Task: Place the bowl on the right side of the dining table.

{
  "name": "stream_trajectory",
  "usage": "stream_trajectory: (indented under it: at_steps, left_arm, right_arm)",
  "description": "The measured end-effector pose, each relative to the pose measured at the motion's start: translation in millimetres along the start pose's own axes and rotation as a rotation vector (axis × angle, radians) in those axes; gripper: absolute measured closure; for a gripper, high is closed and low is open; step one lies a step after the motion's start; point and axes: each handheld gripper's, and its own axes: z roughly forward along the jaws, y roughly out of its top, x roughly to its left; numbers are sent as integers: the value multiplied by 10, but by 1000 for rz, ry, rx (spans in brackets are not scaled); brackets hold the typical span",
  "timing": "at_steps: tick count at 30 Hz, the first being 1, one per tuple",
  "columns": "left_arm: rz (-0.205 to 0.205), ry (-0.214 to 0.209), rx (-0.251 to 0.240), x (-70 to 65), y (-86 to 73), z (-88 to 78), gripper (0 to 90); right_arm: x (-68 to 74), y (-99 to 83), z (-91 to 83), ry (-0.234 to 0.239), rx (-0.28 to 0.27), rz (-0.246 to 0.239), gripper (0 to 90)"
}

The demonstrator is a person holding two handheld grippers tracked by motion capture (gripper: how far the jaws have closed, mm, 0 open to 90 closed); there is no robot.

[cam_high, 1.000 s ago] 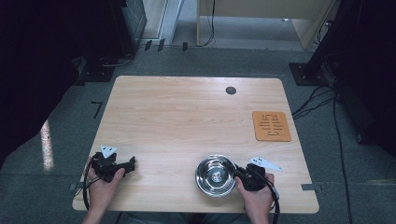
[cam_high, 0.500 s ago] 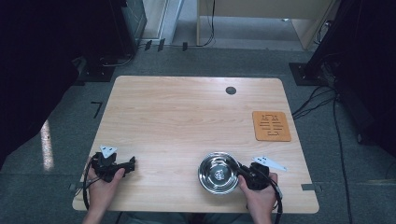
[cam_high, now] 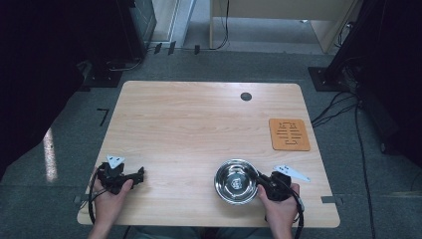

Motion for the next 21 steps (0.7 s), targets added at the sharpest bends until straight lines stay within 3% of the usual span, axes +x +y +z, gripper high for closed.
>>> stream_trajectory:
  at_steps: [21]
  left_arm:
    - [-1, 0, 0, 0, 0, 0, 0]
  right_arm:
    - [-117, 114, -79, -17, -45, 31, 848]
